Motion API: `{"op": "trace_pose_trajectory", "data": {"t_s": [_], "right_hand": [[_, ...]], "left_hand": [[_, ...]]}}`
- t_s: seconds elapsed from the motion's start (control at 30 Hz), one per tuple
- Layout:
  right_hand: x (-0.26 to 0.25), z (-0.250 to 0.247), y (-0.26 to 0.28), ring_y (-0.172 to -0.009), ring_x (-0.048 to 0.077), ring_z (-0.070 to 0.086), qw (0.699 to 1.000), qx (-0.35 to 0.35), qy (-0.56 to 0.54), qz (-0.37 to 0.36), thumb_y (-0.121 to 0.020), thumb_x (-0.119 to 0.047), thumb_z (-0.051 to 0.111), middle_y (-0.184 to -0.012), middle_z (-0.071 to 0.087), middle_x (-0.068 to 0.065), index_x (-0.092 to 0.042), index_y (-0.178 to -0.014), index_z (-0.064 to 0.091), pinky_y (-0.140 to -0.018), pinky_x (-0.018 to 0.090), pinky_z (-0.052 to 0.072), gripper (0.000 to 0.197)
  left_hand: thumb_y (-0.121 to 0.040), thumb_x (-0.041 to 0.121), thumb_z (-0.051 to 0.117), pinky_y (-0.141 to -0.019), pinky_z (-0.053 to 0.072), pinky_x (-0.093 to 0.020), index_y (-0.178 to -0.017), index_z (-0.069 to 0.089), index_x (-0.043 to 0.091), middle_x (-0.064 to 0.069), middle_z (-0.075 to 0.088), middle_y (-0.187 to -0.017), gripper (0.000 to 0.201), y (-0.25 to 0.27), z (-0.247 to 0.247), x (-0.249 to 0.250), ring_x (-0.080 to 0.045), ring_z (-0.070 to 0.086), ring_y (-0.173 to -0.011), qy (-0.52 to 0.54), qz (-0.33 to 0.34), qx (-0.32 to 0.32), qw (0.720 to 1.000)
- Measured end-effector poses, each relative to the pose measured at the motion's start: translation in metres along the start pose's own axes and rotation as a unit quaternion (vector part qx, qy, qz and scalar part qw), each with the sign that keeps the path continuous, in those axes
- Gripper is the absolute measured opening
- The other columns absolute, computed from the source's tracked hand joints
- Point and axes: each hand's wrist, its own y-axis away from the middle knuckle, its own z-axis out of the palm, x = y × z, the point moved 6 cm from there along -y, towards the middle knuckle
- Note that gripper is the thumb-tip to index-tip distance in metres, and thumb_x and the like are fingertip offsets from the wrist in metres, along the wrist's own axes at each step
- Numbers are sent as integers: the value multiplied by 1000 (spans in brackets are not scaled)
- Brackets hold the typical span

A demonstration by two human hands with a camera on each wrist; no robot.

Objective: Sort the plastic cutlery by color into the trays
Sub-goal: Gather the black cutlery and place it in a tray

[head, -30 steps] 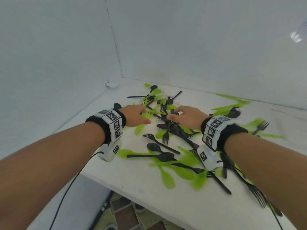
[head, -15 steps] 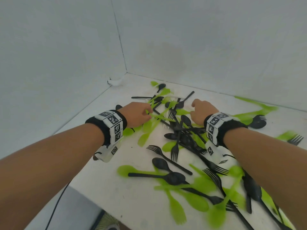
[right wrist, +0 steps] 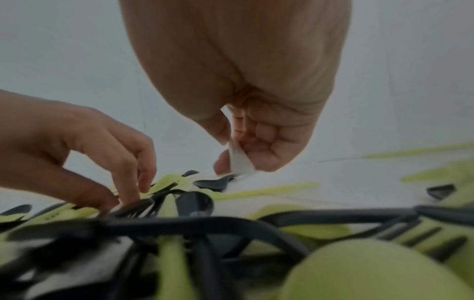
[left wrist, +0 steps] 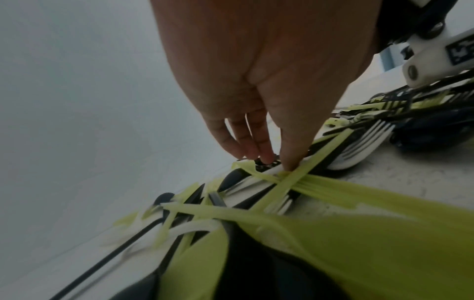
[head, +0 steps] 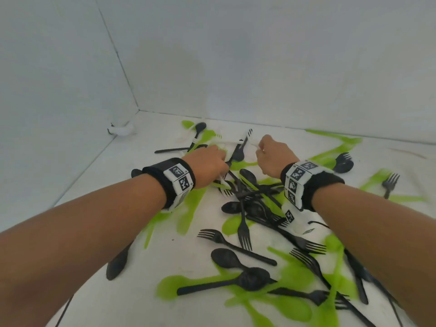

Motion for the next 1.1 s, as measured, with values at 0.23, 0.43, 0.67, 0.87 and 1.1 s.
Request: {"op": "trace_pose_trajectory", "data": {"t_s": [0.23, 0.43, 0.67, 0.87, 1.1], "right_hand": [[-12, 6, 4, -93, 29, 56, 997, 22, -47, 53, -103, -31, 42, -107, 59, 9, -14, -120, 47, -78, 37, 43, 26], [-32, 8, -7, -93, 28, 57, 998, 27, -30, 53, -100, -23, 49, -105, 58, 7, -15, -111, 46, -79, 37, 46, 14], [-61, 29, -40, -101, 26, 58, 998, 13, 38, 39, -101, -25, 45, -124, 64, 10, -17, -123, 59, -83, 32, 45, 27], [-80, 46, -63, -120, 26, 59, 994, -43, 95, 44, -103, -23, 45, -143, 56, 3, -29, -148, 47, -89, 32, 48, 45], [-88, 48, -70, -92, 22, 59, 995, -8, 104, 12, -89, -32, 62, -103, 62, 0, -22, -99, 61, -79, 36, 52, 15]], "left_hand": [[-93, 16, 58, -69, 43, -39, -98, 59, 11, -6, 56, -90, 7, 6, -19, -8, -27, 50, -83, 156, 114, 151, 970], [-101, 18, 47, -52, 29, -22, -94, 40, 10, 2, 39, -70, 13, 29, -26, -38, -9, 29, -54, 382, 45, 130, 914], [-101, 28, 49, -52, 37, -23, -95, 55, 14, 3, 56, -77, 16, 36, -3, -120, -15, 50, -62, 497, -163, 195, 830], [-101, 29, 48, -70, 45, -35, -88, 62, 10, -4, 63, -81, 26, 48, 37, -164, -23, 59, -79, 355, -176, 144, 907], [-103, 29, 47, -88, 49, -41, -110, 67, 14, -9, 63, -107, 26, 18, 52, -200, -30, 60, -99, 271, -193, 136, 933]]}}
